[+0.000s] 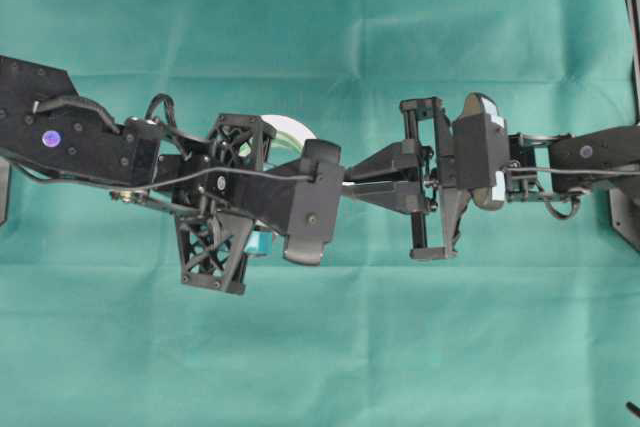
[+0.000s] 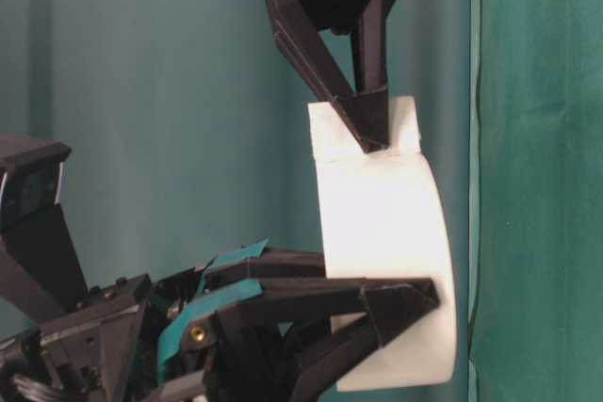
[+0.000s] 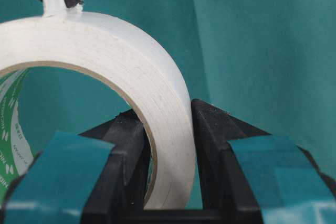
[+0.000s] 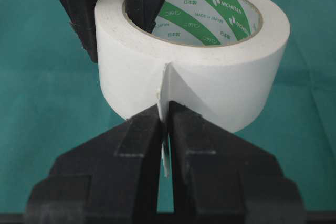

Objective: Peel off the duct tape with your right arm.
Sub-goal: 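Lower the right gripper onto the tab and pinch it closed, then pull the tab away with the right gripper while left pulls roll back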

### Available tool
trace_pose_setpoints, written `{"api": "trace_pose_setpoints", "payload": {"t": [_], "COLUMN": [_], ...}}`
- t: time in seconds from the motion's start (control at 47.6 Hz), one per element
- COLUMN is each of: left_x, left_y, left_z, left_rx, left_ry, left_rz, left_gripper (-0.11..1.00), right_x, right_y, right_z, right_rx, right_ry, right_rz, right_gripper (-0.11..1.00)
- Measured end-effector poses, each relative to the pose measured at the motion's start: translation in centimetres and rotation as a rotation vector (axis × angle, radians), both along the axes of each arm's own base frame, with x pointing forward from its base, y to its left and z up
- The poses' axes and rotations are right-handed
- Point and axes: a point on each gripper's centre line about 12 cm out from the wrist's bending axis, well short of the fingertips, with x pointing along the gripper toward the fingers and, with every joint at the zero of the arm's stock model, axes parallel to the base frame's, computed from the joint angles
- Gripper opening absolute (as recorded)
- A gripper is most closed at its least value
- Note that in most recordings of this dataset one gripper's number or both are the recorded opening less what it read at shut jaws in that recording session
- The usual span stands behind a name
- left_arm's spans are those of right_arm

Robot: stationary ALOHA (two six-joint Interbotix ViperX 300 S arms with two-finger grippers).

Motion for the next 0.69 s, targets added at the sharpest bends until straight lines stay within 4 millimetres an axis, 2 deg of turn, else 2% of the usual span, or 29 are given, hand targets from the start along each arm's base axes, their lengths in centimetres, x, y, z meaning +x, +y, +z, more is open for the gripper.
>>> {"api": "trace_pose_setpoints", "payload": {"t": [0.546, 0.693], "left_x": [-0.6, -1.1], "left_y": [-2.3, -4.0], "left_z": [-0.5, -0.6], "left_rx": [0.005, 0.006], "left_ry": [0.013, 0.016], "left_rz": [-0.061, -0.105], "left_gripper": [0.21, 0.21], "right_x": [0.0, 0.0], "right_y": [-0.3, -0.6], "right_z": [-0.2, -0.2], "right_rx": [-0.023, -0.024], "right_ry": [0.004, 0.004], "right_rz": [-0.003, -0.011], "right_gripper": [-0.09, -0.09]}}
